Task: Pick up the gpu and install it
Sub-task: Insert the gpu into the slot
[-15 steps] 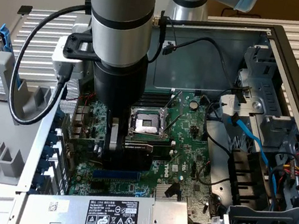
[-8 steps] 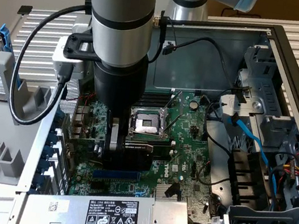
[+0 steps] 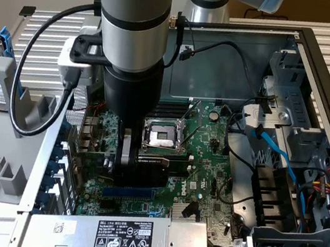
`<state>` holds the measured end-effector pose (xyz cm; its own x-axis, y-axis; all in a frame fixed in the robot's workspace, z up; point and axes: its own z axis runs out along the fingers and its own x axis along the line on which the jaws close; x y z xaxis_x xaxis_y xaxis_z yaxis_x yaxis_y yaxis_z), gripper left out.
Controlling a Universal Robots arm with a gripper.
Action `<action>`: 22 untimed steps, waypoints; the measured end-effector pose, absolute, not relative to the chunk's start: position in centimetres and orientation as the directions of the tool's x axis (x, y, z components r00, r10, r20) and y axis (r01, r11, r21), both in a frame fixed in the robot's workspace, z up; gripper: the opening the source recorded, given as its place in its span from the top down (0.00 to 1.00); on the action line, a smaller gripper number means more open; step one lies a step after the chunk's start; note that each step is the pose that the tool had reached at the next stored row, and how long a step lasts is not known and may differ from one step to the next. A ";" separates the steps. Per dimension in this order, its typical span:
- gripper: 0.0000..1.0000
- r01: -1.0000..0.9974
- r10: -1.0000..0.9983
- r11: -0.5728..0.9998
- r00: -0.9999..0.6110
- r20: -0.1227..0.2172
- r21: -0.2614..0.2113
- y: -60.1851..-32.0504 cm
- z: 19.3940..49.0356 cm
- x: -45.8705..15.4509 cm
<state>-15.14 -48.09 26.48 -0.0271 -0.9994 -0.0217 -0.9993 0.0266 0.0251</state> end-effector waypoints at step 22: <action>0.73 -0.999 -0.999 0.035 -0.036 -0.022 0.025 -48.2 26.4 -15.1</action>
<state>-15.08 -48.16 26.38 -0.0359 -0.9991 -0.0218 -0.9991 0.0353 0.0249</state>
